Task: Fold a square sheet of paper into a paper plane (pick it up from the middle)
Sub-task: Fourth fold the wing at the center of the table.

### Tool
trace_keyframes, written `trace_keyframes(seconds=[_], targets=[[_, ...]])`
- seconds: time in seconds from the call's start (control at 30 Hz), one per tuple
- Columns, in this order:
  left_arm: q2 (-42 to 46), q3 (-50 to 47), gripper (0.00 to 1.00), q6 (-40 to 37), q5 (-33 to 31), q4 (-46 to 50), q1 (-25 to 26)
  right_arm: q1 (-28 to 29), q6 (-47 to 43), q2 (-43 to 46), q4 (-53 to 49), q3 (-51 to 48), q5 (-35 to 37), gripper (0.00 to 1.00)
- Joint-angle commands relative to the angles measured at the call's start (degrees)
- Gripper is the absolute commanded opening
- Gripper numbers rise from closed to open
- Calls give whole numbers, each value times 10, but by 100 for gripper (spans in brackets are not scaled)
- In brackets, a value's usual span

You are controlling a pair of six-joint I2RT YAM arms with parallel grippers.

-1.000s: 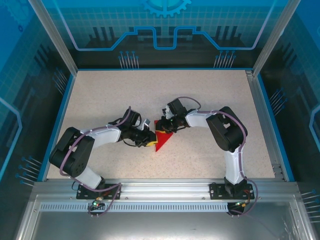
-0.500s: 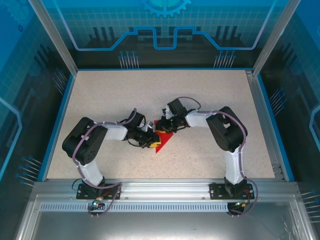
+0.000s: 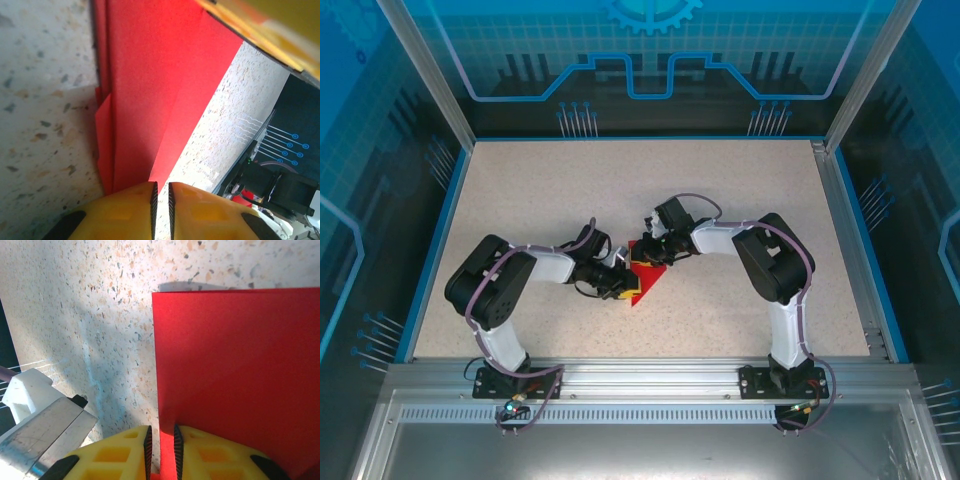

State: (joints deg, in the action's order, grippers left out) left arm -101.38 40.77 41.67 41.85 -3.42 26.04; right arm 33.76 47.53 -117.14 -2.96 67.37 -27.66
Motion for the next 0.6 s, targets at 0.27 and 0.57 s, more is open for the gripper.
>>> trace_keyframes(seconds=[0.27, 0.57], targets=[[23, -51, 18, -33, 10, 124, 15, 4, -4, -26, -61, -35, 33, 22], [45, -56, 18, -46, 24, 144, 16, 4, -4, -24, -64, -30, 34, 22]])
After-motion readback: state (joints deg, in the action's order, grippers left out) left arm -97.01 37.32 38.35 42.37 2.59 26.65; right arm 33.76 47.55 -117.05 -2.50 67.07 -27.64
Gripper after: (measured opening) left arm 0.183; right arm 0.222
